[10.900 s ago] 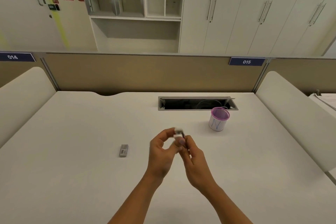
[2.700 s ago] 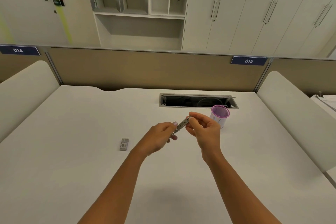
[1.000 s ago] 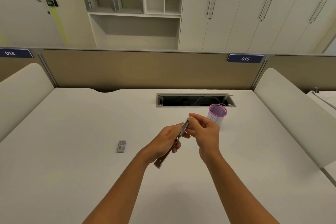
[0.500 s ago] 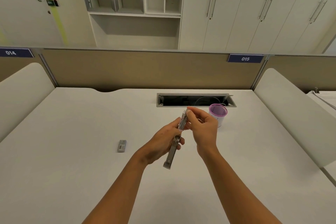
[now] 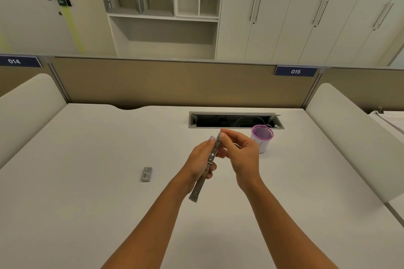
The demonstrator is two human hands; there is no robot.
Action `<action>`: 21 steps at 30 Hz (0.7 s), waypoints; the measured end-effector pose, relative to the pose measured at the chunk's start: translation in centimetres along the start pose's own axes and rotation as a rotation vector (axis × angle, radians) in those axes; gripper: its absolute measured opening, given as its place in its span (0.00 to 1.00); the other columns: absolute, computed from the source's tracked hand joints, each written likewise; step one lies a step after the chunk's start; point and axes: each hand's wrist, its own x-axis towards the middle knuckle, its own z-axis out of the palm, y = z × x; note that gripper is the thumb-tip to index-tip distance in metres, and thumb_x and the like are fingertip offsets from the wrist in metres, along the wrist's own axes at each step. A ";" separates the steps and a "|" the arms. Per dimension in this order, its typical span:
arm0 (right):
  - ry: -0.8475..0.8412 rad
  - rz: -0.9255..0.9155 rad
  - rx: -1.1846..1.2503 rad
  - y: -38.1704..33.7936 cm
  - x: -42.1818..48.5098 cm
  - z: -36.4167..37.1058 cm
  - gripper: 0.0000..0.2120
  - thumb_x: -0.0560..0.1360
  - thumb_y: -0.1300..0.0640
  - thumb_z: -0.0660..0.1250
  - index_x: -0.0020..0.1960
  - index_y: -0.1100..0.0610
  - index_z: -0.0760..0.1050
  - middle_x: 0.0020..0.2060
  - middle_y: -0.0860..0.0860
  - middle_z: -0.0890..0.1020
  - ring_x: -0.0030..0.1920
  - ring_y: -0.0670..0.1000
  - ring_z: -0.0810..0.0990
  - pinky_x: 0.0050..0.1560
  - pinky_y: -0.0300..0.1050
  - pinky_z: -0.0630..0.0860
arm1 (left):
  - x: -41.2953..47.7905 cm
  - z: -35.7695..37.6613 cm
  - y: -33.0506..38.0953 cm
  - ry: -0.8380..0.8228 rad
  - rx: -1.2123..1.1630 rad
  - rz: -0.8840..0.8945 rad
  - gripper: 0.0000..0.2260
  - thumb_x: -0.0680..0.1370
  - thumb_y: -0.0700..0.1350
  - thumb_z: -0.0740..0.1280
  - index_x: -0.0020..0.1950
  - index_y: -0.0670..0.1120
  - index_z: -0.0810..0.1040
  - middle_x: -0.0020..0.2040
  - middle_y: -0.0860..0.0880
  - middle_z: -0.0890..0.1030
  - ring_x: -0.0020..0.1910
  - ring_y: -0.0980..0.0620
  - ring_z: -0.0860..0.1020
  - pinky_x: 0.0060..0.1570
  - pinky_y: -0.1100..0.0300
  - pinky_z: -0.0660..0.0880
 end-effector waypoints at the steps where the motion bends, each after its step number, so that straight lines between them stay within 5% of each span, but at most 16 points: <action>1: -0.011 0.010 0.002 0.0 0.0 -0.1 0.08 0.75 0.59 0.71 0.45 0.46 0.82 0.36 0.42 0.86 0.39 0.47 0.86 0.34 0.34 0.79 | 0.0 0.1 0.1 0.008 0.021 -0.003 0.17 0.80 0.60 0.53 0.50 0.52 0.76 0.47 0.47 0.80 0.27 0.57 0.72 0.27 0.65 0.71; 7: -0.060 0.039 -0.012 -0.1 0.3 -0.6 0.08 0.76 0.61 0.69 0.46 0.48 0.82 0.42 0.49 0.87 0.42 0.48 0.87 0.38 0.34 0.79 | 0.3 0.5 0.3 0.041 0.097 -0.008 0.16 0.81 0.59 0.53 0.45 0.50 0.73 0.42 0.47 0.75 0.28 0.55 0.67 0.26 0.65 0.65; 21: -0.091 -0.083 -0.108 -0.1 0.5 -0.7 0.07 0.75 0.60 0.70 0.48 0.49 0.82 0.40 0.45 0.86 0.42 0.46 0.86 0.39 0.34 0.80 | 0.4 0.5 0.4 0.074 0.146 0.038 0.16 0.80 0.60 0.52 0.42 0.53 0.72 0.38 0.49 0.73 0.30 0.56 0.65 0.26 0.69 0.64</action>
